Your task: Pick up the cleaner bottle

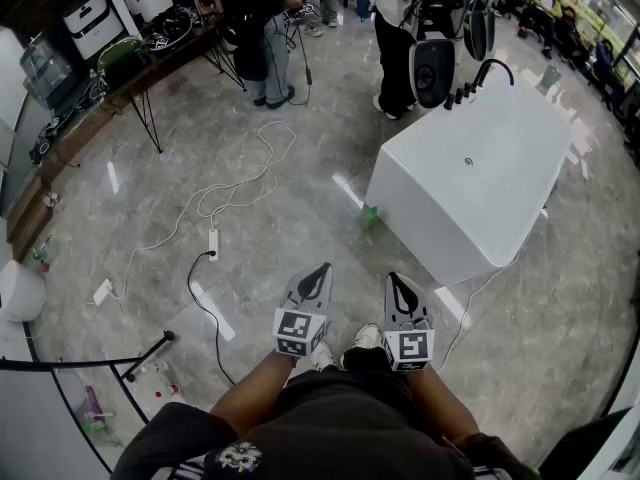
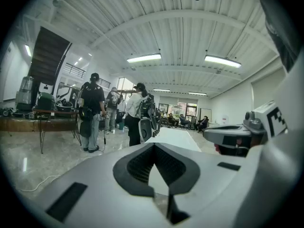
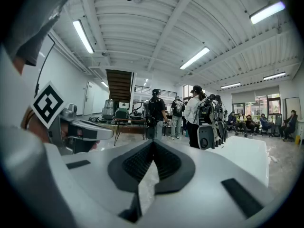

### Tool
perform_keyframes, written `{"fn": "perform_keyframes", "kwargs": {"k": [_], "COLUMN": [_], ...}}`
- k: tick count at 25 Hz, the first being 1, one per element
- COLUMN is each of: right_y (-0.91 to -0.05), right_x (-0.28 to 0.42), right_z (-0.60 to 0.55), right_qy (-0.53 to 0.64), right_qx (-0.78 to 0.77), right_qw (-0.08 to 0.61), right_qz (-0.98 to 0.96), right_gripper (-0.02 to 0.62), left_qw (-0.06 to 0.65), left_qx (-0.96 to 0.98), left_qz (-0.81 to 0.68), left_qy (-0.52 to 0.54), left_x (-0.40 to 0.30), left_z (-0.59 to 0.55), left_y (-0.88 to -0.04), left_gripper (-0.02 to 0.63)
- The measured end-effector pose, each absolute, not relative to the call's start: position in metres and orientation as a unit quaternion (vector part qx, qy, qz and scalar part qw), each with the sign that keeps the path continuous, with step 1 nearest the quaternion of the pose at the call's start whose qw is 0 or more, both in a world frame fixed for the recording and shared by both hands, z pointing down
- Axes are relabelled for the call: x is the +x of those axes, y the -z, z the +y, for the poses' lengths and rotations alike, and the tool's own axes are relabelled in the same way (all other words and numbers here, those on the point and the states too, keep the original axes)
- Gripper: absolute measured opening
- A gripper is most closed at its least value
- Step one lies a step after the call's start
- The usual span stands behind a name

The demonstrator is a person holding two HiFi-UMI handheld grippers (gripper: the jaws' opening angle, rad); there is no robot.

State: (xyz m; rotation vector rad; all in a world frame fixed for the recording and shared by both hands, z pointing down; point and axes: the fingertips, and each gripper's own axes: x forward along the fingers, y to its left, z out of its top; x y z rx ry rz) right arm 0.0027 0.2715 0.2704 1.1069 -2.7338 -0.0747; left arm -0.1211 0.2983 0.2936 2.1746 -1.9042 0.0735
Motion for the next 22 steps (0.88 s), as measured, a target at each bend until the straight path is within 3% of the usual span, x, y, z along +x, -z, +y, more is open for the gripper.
{"fn": "perform_keyframes", "kwargs": {"k": [22], "right_y": [-0.283], "right_x": [0.001], "right_z": [0.082], "right_qy": [0.015], "right_qx": [0.384], "right_qw": [0.091], "right_qz": [-0.919], "right_gripper": [0.015], "left_qw": [0.141], "left_qx": [0.752], "left_qz": [-0.639], "left_qy": [-0.081], "left_x": [-0.113], "left_z": [0.113], "left_y": [-0.318], "left_gripper": [0.004]}}
